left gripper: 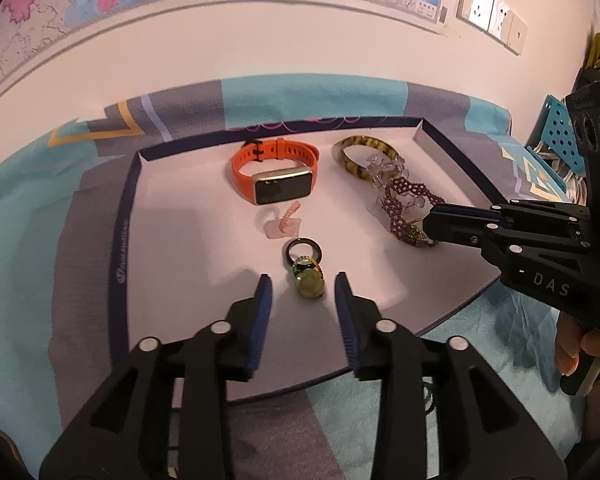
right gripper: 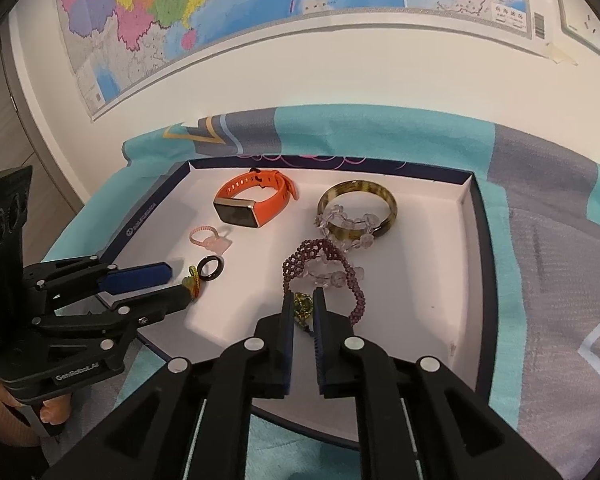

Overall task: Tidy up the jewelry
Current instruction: 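Lower the green stone ring into the box and open the left gripper while the right releases its ring, then grasp the green beaded hair tie with the left gripper while the right moves to the silver ring, then grasp the silver ring with the right gripper while the left holds the hair tie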

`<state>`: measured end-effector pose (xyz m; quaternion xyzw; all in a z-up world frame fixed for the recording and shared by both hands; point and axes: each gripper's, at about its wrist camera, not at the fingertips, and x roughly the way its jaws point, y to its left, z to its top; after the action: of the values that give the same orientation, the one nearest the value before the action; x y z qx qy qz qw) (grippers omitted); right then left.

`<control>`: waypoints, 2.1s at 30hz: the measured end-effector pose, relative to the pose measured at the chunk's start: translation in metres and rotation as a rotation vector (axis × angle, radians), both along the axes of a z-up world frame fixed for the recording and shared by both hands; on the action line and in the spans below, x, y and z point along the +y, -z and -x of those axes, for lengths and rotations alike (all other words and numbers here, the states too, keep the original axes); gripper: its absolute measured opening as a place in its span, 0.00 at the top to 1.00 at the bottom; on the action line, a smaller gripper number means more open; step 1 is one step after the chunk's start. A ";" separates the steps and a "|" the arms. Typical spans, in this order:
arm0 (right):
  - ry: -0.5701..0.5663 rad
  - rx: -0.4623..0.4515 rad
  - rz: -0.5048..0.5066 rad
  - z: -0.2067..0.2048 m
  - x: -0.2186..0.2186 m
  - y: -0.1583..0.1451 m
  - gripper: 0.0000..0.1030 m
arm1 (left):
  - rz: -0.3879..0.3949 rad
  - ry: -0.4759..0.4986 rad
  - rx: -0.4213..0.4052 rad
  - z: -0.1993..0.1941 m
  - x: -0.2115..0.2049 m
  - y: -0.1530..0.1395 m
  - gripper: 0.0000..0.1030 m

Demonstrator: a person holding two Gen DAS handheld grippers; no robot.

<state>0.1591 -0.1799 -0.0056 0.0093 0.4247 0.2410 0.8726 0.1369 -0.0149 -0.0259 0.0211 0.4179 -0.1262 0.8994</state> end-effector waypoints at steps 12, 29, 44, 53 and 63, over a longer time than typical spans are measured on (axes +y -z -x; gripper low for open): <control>-0.041 -0.068 -0.046 0.043 -0.016 -0.029 0.82 | 0.057 0.074 -0.114 0.060 0.015 -0.030 0.50; -0.104 0.022 0.022 0.091 -0.003 0.010 0.70 | 0.035 0.223 -0.002 0.082 -0.023 0.003 0.50; -0.099 0.026 0.035 0.091 0.003 0.013 0.64 | 0.020 0.204 0.049 0.068 -0.030 0.013 0.79; -0.119 0.000 0.092 0.093 0.017 0.014 0.66 | 0.035 0.190 0.041 0.073 -0.025 0.010 0.80; -0.113 -0.030 0.166 0.093 0.025 0.009 0.85 | 0.058 0.161 0.033 0.077 -0.014 0.006 0.80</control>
<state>0.0660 -0.1553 -0.0147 -0.0908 0.4298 0.2540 0.8617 0.0600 -0.0291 -0.0319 0.0266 0.4259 -0.2104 0.8796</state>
